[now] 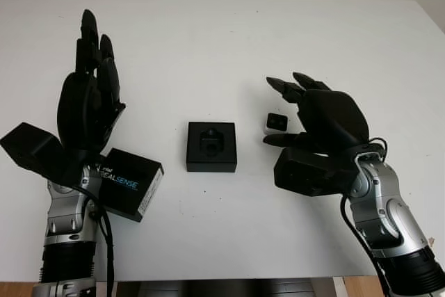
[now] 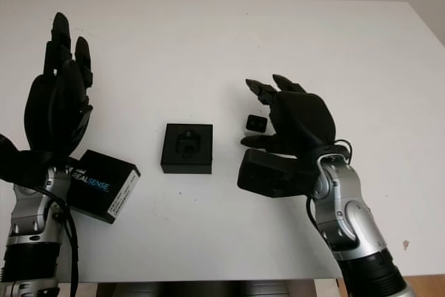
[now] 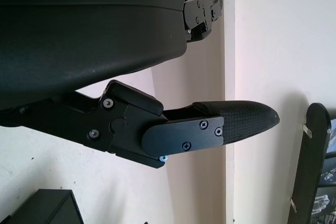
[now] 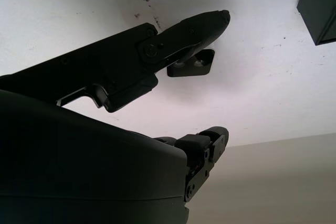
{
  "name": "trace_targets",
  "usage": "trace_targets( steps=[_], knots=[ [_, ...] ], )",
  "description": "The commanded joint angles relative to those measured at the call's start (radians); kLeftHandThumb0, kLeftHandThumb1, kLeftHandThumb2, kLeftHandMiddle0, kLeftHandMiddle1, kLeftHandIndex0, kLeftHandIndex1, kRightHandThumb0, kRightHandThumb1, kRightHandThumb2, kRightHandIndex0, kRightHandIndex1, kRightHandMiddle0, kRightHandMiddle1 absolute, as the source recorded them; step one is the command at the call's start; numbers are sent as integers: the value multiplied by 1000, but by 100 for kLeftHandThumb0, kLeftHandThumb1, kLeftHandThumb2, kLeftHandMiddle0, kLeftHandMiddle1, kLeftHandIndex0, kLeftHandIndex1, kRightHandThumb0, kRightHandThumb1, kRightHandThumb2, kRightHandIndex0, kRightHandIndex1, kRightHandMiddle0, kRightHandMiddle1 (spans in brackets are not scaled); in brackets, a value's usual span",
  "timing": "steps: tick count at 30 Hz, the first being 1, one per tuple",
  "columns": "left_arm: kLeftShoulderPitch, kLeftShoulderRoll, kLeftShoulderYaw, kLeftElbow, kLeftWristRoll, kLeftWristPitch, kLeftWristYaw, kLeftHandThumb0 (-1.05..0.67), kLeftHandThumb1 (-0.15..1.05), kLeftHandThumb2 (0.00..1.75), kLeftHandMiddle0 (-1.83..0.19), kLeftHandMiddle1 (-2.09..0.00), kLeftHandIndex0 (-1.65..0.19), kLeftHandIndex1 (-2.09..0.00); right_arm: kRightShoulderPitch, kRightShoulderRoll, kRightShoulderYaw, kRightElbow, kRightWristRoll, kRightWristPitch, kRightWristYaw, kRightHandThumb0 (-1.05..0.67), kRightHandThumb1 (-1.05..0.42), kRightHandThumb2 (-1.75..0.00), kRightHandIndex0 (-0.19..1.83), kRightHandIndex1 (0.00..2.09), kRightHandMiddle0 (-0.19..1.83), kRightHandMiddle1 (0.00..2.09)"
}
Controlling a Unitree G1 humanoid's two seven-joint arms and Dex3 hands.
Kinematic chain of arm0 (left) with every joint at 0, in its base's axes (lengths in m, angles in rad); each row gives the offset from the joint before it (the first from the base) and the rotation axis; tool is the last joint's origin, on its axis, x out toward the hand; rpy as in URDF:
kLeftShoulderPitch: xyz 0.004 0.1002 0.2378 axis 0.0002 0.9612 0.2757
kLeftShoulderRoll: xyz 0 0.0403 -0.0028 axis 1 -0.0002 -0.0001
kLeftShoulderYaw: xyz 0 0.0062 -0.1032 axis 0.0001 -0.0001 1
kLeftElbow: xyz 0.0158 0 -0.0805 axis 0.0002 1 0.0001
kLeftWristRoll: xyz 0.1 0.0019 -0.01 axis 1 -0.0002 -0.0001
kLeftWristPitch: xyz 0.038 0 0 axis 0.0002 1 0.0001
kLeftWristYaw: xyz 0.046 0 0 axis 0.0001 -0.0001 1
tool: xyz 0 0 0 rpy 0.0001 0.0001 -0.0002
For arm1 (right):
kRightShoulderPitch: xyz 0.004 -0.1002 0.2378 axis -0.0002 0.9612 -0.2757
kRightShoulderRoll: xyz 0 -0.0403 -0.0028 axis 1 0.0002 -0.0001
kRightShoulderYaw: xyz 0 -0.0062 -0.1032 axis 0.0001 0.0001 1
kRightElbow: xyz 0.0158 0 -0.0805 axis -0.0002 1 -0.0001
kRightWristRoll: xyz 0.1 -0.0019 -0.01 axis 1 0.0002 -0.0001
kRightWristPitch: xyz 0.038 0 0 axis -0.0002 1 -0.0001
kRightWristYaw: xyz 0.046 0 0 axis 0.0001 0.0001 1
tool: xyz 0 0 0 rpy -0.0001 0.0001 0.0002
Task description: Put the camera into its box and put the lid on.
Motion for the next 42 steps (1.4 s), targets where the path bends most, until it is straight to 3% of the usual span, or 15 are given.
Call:
trace_targets(
  steps=[1,24,25,26,28,42],
  knots=[
    [-10,11,3,-13,-5,1,-7,-80,105,58,19,0,19,0,12,-13,-10,9,-2,3,2,-67,-89,-6,24,9,40,13],
    [-10,9,4,-6,4,-9,-7,-79,105,59,19,0,19,0,-33,-24,-5,141,-15,12,-41,-63,-90,-6,30,8,48,24],
    [-9,9,3,-7,6,-9,-6,-79,105,59,19,0,19,0,-32,-23,-8,141,-4,7,-38,-63,-90,-6,30,8,46,30],
    [-8,9,2,-8,8,-8,-4,-79,105,59,19,0,19,0,-30,-22,-10,140,5,4,-34,-63,-91,-5,31,7,35,52],
    [-9,6,2,-6,6,-9,-4,-79,105,59,19,0,19,0,-27,-20,-11,139,20,-5,-33,-62,-91,-5,32,7,23,78],
    [-10,2,1,-1,5,-16,-3,-79,105,59,19,0,19,0,-11,-14,-12,121,70,-22,-18,-57,-91,-6,40,8,26,114]
  ],
)
